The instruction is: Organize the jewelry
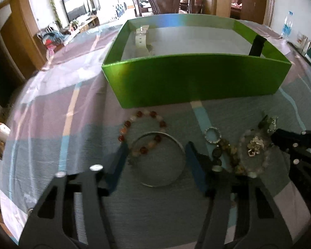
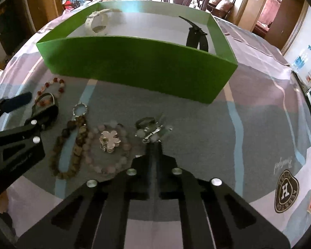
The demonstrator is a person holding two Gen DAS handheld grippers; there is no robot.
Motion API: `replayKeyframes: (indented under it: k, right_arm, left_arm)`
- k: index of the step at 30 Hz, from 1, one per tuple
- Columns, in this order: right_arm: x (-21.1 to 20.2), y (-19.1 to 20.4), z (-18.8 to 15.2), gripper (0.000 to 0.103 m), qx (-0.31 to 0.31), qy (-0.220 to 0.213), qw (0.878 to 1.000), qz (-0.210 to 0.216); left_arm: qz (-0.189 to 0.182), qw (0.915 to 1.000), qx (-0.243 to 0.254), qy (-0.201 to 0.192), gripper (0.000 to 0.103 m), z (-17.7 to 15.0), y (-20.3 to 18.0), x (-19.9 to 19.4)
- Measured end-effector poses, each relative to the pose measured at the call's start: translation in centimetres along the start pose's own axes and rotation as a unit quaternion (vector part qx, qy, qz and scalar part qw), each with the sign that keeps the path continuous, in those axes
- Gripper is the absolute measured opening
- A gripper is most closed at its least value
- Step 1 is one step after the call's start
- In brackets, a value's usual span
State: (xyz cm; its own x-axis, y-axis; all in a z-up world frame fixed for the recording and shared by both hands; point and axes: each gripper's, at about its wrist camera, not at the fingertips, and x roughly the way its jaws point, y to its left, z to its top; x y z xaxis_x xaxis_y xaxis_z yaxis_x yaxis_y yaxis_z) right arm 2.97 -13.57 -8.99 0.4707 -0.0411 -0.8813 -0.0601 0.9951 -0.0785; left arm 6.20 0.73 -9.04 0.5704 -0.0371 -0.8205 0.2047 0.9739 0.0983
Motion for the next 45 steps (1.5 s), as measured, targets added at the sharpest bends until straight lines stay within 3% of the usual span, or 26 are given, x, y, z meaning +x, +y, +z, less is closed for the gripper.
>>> replayKeyframes:
  k: [4,6,13,20,22,24,30,32,33,36,40,45]
  right_arm:
    - [-0.7,0.4,-0.1,0.003,0.008,-0.008,1.0,-0.01]
    - [-1.2,0.5,-0.2,0.003,0.013,-0.012,1.0,-0.013]
    - [-2.1,0.1,-0.6,0.003,0.028,-0.024,0.999,-0.019]
    - [-2.0,-0.7,-1.1,0.003,0.038,-0.019,0.999,0.001]
    - [-1.9,-0.6,-1.2,0.009,0.034,-0.019,0.999,0.008]
    - [-1.8,-0.4,-1.3,0.027,0.029,-0.023,0.999,0.013]
    - [-1.3,0.4,-1.4,0.027,0.007,-0.025,1.0,0.01]
    - [-1.2,0.4,-1.4,0.023,0.001,-0.022,1.0,0.009]
    - [-1.0,0.5,-1.4,0.01,-0.003,-0.019,1.0,0.011]
    - [-1.2,0.3,-1.3,0.002,-0.004,-0.021,1.0,0.014]
    - [-2.1,0.0,-1.3,0.0,-0.01,-0.035,0.999,0.012]
    - [-3.6,-1.2,-0.7,0.0,-0.01,-0.053,0.998,0.02]
  left_arm:
    - [0.0,0.9999,-0.011,0.003,0.038,-0.2,0.5,-0.2]
    - [0.0,0.9999,-0.015,0.003,0.038,-0.2,0.7,-0.2]
    - [0.002,0.9998,-0.021,-0.002,0.05,-0.2,0.9,-0.5]
    - [0.006,1.0,-0.005,-0.003,0.064,-0.3,0.2,-0.5]
    - [0.005,1.0,-0.002,-0.003,0.067,-0.2,0.0,-0.4]
    - [0.007,1.0,0.003,-0.001,0.068,-0.2,-0.2,-0.3]
    - [0.01,0.9999,0.012,0.003,0.068,-0.4,-0.7,0.1]
    - [0.008,0.9999,0.012,0.004,0.068,-0.4,-0.7,0.1]
    - [0.007,0.9999,0.012,0.004,0.068,-0.4,-0.6,0.1]
    - [0.003,0.9999,0.012,0.002,0.054,-0.4,-0.7,-0.1]
    - [-0.006,0.9999,0.008,0.002,0.041,-0.3,-0.5,0.0]
    - [-0.014,0.9999,-0.004,-0.002,0.041,-0.3,-0.2,-0.2]
